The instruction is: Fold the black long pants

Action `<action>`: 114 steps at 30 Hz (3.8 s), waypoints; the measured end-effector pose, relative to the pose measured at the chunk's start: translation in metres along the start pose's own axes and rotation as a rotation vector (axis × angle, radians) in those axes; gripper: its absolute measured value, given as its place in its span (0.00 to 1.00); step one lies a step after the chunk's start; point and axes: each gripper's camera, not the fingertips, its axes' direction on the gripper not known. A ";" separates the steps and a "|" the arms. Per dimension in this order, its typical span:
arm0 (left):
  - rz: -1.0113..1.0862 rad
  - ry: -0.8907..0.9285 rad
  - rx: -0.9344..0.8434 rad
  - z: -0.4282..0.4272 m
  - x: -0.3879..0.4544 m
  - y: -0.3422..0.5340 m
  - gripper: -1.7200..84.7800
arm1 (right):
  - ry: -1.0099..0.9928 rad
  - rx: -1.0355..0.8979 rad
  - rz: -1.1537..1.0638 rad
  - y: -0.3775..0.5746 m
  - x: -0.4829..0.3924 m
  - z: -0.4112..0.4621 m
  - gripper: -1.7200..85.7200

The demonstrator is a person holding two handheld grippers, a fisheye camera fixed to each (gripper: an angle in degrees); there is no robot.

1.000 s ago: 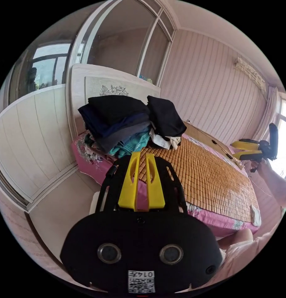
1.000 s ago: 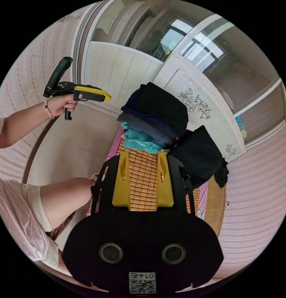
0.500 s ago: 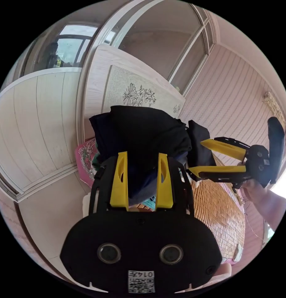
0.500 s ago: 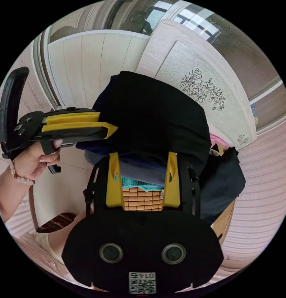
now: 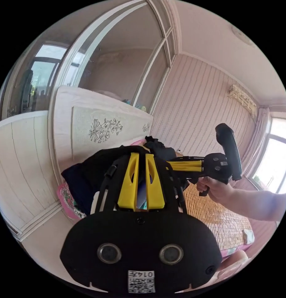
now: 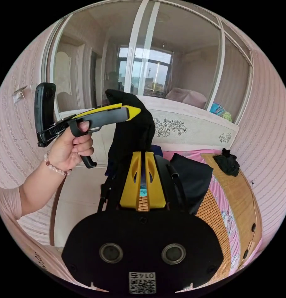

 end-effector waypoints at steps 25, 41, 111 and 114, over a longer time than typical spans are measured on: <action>-0.202 0.278 -0.916 0.201 0.206 0.348 0.04 | 0.084 -0.575 0.565 0.505 0.082 -0.052 0.17; -0.018 0.105 -1.193 0.387 0.266 0.362 0.06 | 0.067 -0.622 0.688 0.556 0.139 -0.055 0.04; -0.077 -0.065 -1.128 0.415 0.184 0.340 0.09 | 0.573 -0.536 1.404 0.848 0.234 -0.369 0.10; -0.062 -0.133 -1.180 0.431 0.180 0.360 0.09 | 0.430 -0.361 1.376 0.843 0.237 -0.390 0.04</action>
